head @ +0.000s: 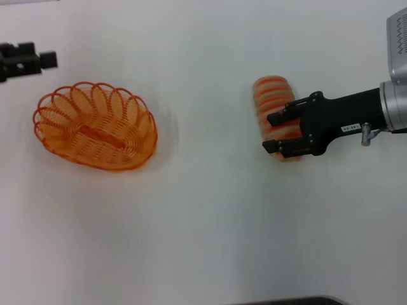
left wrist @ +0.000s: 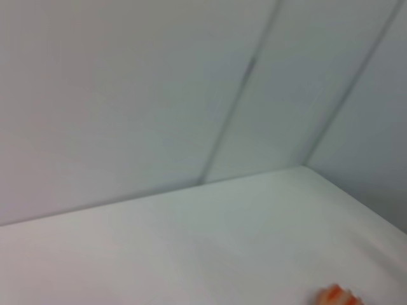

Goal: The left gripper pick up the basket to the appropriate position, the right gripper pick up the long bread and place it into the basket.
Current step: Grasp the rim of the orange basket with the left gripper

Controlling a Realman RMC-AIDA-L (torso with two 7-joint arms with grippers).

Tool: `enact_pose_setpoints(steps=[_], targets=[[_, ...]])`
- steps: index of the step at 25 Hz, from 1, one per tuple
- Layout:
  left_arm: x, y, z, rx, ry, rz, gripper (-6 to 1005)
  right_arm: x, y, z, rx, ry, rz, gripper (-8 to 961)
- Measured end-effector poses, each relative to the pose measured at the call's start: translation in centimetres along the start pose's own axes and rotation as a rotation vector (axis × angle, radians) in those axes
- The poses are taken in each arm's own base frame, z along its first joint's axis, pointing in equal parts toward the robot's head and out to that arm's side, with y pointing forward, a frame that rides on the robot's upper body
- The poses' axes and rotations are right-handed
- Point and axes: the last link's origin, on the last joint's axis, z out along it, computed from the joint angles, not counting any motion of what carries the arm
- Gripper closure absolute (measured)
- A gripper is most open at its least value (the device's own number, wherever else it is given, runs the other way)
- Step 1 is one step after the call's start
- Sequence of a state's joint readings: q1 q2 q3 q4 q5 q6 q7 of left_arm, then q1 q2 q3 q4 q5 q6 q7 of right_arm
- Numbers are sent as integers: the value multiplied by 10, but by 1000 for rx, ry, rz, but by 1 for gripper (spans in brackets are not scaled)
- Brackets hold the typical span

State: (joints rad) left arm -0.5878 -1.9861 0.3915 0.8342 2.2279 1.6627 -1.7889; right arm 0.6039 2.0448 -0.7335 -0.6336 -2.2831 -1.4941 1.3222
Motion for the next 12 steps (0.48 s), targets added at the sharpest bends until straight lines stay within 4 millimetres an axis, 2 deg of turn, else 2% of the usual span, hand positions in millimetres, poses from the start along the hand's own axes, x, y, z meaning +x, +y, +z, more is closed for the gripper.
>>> enact_pose_setpoints(steps=[7, 12], targets=[[24, -6, -7, 96, -30, -86, 249, -1, -2, 1, 8, 4, -7, 347], [36, -7, -2, 157, -119, -106, 250, -2, -4, 1, 20, 7, -17, 348]])
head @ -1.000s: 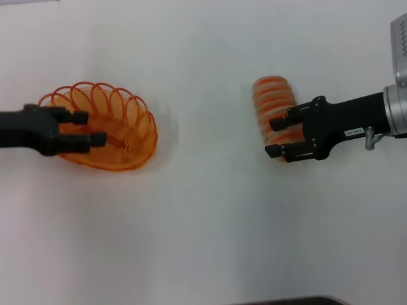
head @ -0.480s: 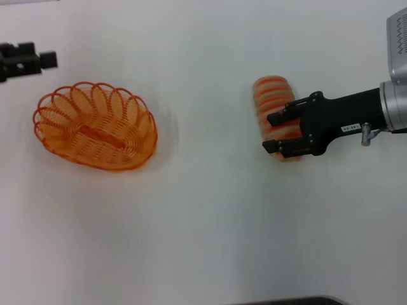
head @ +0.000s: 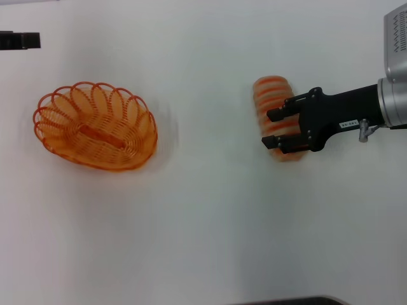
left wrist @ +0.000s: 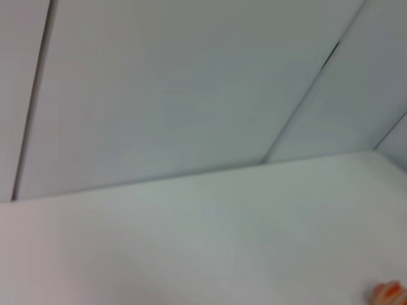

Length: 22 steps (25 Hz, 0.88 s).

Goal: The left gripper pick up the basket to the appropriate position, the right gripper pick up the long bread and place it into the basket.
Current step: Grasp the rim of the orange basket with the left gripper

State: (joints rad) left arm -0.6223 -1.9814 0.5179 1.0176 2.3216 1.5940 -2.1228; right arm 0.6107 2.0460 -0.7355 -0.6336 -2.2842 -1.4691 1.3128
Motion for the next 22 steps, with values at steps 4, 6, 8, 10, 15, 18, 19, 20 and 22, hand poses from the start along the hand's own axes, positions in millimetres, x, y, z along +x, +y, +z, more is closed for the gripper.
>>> enact_pose_setpoints(steps=[4, 6, 8, 10, 15, 18, 19, 20, 22], targets=[[9, -1, 8, 63, -68, -40, 250, -1, 0, 1, 1, 0, -7, 348], [14, -2, 13, 106, -104, -39, 250, -1, -1, 1, 3, 1, -8, 348], [16, -2, 18, 141, -142, -34, 250, -1, -1, 2, 4, 2, -10, 348], [17, 0, 25, 171, -191, -20, 250, 0, -1, 3, 4, 2, -11, 349], [20, 5, 39, 245, -314, 22, 249, 0, -1, 4, 7, 3, -12, 349], [20, 12, 51, 288, -409, 53, 249, 0, -1, 5, 6, 4, -13, 349], [20, 13, 52, 292, -422, 57, 249, -1, -1, 5, 6, 4, -14, 349], [19, 14, 55, 296, -444, 62, 249, -1, -1, 5, 6, 5, -15, 349], [16, 16, 61, 301, -482, 68, 249, -1, -1, 6, 6, 6, -16, 350]])
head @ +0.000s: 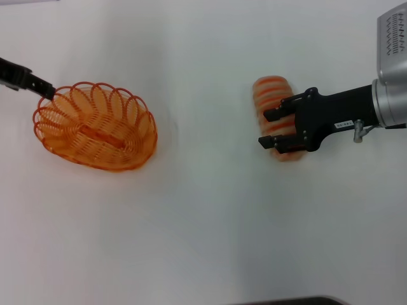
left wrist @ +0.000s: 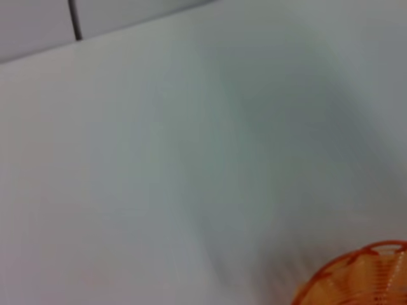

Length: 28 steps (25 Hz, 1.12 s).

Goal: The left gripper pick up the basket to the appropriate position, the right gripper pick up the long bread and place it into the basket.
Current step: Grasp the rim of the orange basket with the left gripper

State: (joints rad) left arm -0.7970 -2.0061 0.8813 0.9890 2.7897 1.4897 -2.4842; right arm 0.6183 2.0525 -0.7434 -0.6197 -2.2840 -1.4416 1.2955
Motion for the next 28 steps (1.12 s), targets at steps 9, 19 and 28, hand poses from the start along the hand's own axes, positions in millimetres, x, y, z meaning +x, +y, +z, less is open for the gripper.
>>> enact_pose_setpoints(steps=[9, 19, 28], targets=[[-3, 10, 22, -7, -51, 19, 249, 1, 0, 5, 4, 13, -5, 350], [-9, 8, 42, 24, -70, 16, 250, -2, -2, 6, 11, 15, -14, 351], [-8, 8, 42, 17, -62, 5, 413, -2, -5, 6, 25, 20, -20, 352]])
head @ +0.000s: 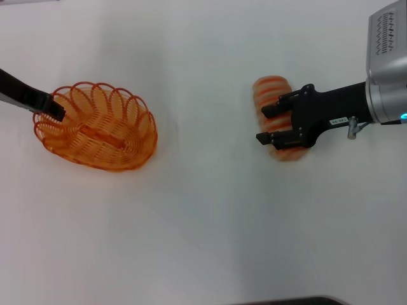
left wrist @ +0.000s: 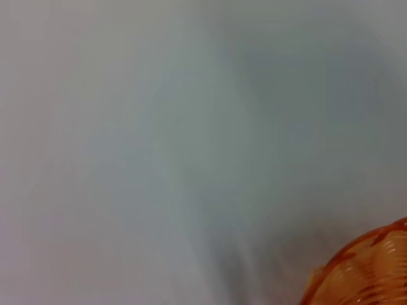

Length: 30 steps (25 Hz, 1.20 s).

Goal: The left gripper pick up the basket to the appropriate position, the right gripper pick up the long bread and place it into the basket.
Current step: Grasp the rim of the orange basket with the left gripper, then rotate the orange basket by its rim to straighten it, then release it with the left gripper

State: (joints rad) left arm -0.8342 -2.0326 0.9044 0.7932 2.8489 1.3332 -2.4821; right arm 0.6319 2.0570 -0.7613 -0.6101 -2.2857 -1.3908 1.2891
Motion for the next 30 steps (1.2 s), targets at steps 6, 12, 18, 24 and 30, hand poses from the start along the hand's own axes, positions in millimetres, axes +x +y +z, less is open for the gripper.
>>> enact_pose_setpoints(steps=[6, 12, 18, 24, 30], targets=[[0, 0, 0, -6, 1, -1, 651, 2, 1, 2, 3, 1, 1, 353], [0, 2, 0, -15, -2, -2, 864, 2, 2, 4, 1, -2, 2, 353], [1, 1, -8, -20, 43, -16, 881, 1, 0, 3, 11, -8, 5, 354], [3, 0, -23, -108, 113, -87, 895, -1, 0, 4, 15, -22, -10, 354], [-5, -12, -26, -210, 203, -276, 925, -2, 0, 5, 32, -51, -35, 355]])
